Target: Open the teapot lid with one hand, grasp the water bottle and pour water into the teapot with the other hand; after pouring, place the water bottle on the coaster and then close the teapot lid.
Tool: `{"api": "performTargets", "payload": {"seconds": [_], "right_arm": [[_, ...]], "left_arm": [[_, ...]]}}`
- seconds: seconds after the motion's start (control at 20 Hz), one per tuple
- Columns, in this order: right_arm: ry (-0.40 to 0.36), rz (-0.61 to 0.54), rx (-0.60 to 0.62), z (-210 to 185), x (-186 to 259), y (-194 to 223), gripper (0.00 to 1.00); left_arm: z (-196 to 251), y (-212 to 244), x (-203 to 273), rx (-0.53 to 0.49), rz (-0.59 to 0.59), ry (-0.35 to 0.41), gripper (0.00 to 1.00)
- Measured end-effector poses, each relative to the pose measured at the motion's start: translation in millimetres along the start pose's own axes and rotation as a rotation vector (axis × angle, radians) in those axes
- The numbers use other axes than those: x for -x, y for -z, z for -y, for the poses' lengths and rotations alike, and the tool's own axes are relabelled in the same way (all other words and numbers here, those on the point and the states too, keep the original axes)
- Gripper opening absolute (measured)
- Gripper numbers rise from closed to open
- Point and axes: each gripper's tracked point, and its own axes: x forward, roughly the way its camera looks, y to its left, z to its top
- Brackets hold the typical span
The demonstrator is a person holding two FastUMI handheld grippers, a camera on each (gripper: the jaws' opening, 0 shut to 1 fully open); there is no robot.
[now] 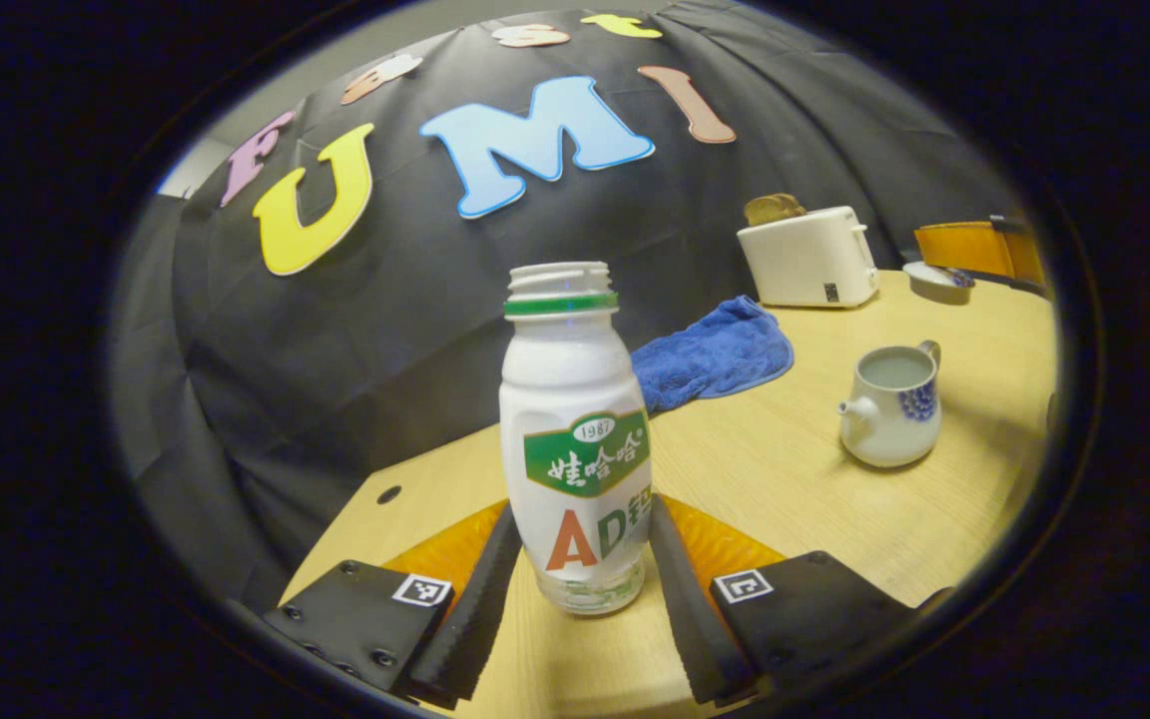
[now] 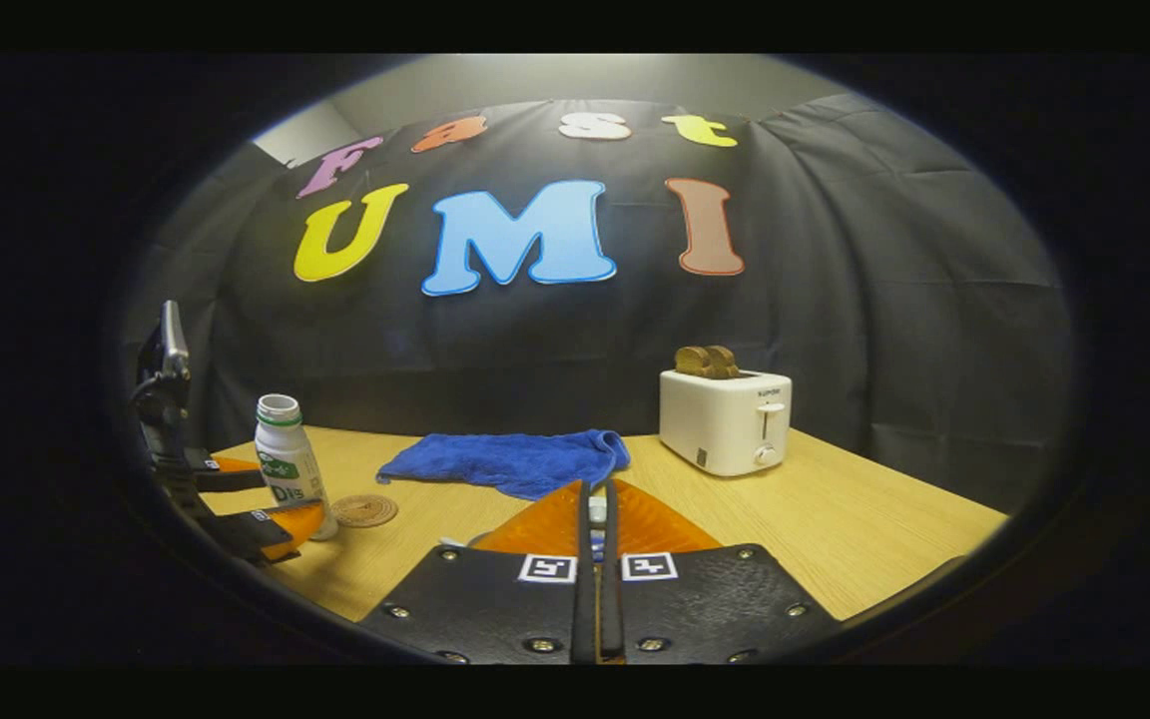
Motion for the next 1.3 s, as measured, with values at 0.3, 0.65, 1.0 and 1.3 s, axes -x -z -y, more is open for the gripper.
{"api": "performTargets", "payload": {"seconds": [0.3,0.65,1.0,1.3], "right_arm": [[0.013,0.006,-0.02,13.4,2.6,-1.8,0.0],[0.04,0.01,-0.036,36.7,5.9,-1.7,0.0],[0.064,0.02,-0.015,56.4,11.6,-0.4,0.0],[0.082,0.023,-0.019,75.1,15.6,1.6,0.0]], "left_arm": [[15.2,-10.7,-1.3,-0.111,0.01,0.021,0.73],[33.1,-41.1,3.6,-0.348,0.073,0.036,0.75],[47.9,-56.5,-1.3,-0.58,0.089,0.043,0.84],[58.9,-55.2,0.5,-0.769,0.069,0.057,0.84]]}}
